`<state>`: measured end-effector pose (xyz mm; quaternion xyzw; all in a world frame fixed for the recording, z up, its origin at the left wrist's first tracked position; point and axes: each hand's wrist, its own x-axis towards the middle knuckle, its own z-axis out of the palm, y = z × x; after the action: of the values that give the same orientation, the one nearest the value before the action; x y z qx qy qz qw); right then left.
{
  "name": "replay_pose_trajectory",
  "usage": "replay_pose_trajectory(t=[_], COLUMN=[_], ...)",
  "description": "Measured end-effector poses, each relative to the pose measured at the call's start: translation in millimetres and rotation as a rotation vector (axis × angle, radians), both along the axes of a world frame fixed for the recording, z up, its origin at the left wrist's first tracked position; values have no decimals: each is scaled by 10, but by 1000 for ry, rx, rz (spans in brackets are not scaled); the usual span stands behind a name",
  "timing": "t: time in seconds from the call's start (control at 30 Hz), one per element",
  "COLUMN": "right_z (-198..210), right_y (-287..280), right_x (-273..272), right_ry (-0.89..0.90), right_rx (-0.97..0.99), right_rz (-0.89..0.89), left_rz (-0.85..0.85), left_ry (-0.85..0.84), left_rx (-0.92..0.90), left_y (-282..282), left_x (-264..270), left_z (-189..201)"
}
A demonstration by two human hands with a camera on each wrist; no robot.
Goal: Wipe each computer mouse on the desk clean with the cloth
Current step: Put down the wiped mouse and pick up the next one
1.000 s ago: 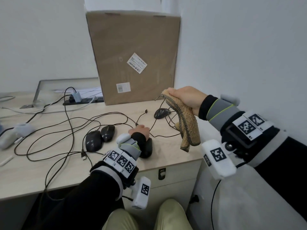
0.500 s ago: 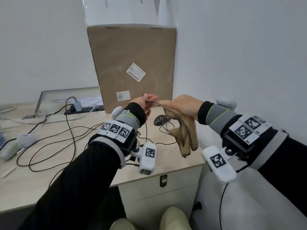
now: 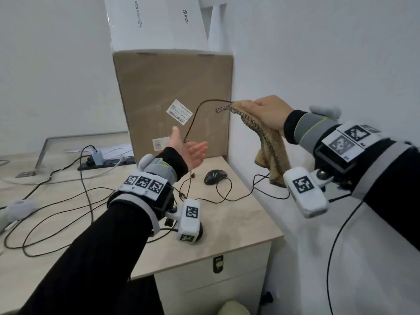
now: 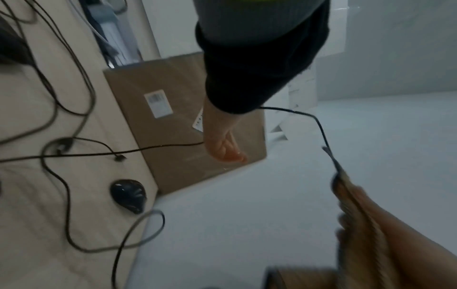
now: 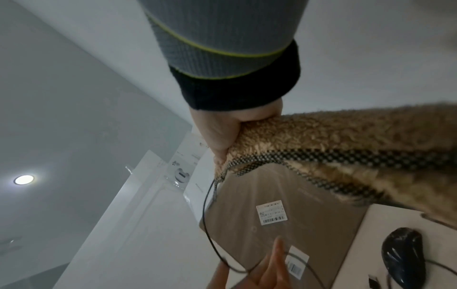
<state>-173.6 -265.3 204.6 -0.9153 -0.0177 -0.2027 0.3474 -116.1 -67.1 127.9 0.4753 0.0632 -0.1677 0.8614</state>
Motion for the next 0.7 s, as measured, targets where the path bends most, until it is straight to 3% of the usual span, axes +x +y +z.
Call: replay_pose_trajectory(t=[0.13,0.2,0.3,0.43,0.5,0.7], right_z=[-3,-10,-16,-18,-42,-95], right_y=[123,157,174,173,193,306], right_x=[67,98,132,138,131,115], right_ry=[-22,-52,-101,-167,-158,-137], right_rx=[6,46,116,200,190,124], right_rz=[-41,-88,-167,-226,-194,-134], left_rz=[-272,-324,-253,19,76,-75], left_ry=[2,1,46,53,13,-3], left_rx=[157,203,234,-69,-111,243], left_y=[-183,-211,-205,-115,-68,-74], left_x=[-243,-317,-378,-365,-345,-474], left_z=[193,257,293,299,312,349])
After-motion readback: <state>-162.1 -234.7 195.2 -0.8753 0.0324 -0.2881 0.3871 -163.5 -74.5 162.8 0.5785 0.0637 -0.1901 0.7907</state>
